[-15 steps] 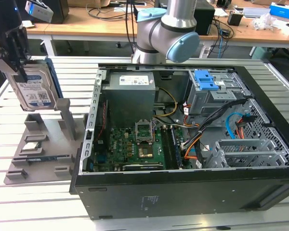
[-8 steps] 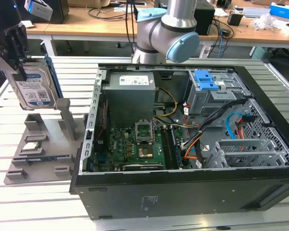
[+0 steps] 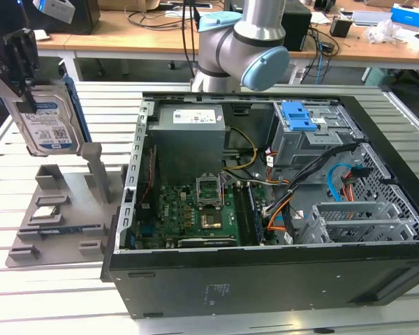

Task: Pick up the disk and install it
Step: 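Pick up the disk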

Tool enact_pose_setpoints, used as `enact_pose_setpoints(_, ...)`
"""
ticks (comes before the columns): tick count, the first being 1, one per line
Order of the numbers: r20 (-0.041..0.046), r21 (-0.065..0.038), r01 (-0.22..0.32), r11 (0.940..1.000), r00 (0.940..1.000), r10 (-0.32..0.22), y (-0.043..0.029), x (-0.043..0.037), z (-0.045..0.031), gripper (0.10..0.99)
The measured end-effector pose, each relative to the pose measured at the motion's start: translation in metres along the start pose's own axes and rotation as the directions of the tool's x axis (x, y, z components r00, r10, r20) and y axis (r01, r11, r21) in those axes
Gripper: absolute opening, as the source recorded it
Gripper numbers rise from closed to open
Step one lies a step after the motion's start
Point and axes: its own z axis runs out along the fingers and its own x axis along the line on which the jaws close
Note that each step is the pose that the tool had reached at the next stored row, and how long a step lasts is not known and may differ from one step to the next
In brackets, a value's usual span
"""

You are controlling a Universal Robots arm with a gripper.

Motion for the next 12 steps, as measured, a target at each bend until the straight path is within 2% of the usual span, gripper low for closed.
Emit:
enact_pose_setpoints(9, 0.0, -0.001, 0.0, 1.0, 1.0, 0.0, -0.0001, 0.0, -0.009, 0.365)
enact_pose_setpoints(12, 0.0, -0.001, 0.0, 1.0, 1.0, 0.0, 0.0001, 0.0, -0.0141, 0.365)
